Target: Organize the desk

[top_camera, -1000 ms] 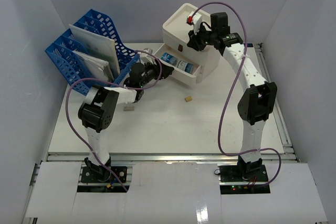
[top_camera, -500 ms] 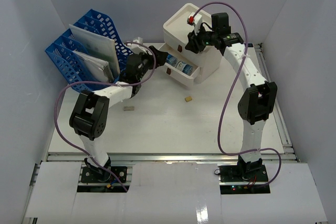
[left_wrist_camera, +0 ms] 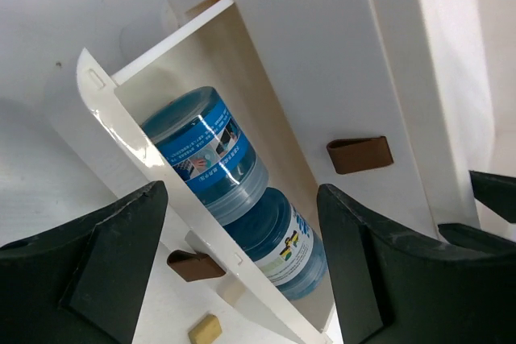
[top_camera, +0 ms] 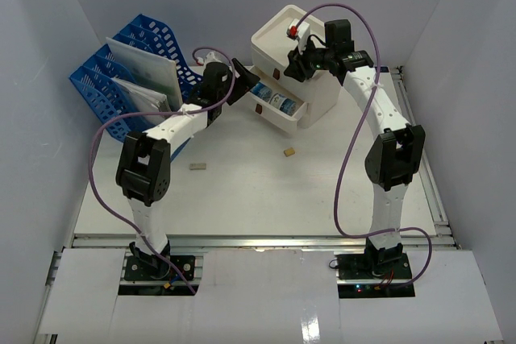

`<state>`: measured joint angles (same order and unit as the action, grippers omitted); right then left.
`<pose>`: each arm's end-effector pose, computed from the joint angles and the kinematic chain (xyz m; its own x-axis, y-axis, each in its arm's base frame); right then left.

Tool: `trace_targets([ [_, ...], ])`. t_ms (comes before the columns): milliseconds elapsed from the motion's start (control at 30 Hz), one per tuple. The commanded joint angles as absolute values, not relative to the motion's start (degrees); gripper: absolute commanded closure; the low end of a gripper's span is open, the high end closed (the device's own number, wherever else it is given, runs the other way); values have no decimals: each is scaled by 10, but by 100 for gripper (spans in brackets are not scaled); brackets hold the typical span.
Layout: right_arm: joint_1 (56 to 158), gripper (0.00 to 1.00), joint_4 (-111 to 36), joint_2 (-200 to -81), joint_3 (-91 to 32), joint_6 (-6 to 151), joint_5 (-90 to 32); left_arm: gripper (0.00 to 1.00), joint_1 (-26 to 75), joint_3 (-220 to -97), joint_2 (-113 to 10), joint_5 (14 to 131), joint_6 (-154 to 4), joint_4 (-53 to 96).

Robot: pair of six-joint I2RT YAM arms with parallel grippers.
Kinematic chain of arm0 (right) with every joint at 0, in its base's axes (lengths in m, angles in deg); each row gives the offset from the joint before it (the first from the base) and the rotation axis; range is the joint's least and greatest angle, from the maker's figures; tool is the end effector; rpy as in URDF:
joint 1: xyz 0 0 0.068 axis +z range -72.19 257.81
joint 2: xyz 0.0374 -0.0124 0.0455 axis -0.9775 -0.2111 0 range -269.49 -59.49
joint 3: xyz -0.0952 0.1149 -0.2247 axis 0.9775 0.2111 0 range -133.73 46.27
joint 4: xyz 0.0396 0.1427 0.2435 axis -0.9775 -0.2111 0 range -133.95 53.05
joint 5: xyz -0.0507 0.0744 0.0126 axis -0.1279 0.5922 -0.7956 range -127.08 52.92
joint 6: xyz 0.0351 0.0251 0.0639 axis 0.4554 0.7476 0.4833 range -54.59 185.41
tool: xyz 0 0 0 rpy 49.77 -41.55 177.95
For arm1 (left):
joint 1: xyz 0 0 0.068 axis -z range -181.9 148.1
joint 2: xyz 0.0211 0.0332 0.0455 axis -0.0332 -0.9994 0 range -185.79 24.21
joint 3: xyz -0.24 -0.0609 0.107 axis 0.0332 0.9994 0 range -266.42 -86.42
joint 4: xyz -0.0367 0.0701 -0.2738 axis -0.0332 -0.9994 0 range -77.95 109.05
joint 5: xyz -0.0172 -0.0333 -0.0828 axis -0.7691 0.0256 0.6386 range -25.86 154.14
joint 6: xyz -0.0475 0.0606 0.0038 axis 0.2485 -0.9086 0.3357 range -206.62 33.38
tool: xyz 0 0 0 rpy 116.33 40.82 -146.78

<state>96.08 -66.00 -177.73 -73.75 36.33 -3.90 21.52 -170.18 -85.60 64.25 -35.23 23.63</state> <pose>0.4882 0.1991 0.3527 -0.0283 -0.4377 -0.8987 -0.8445 0.4915 -0.2128 0.4653 -0.2018 0.2430 -0.5215 -0.6257 -0.5801 -0.0135 0.6858 -0.7276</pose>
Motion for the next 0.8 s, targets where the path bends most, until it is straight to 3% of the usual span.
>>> trace_targets([
  [0, 975, 56, -704, -1799, -716, 364, 0, 17, 216, -1788, -897, 670, -323, 126],
  [267, 974, 56, -701, -1791, -698, 357, 6, 27, 216, -1822, -912, 654, -317, 36],
  [767, 970, 56, -696, -1797, -701, 360, -20, 21, 216, -1806, -816, 587, -376, 39],
])
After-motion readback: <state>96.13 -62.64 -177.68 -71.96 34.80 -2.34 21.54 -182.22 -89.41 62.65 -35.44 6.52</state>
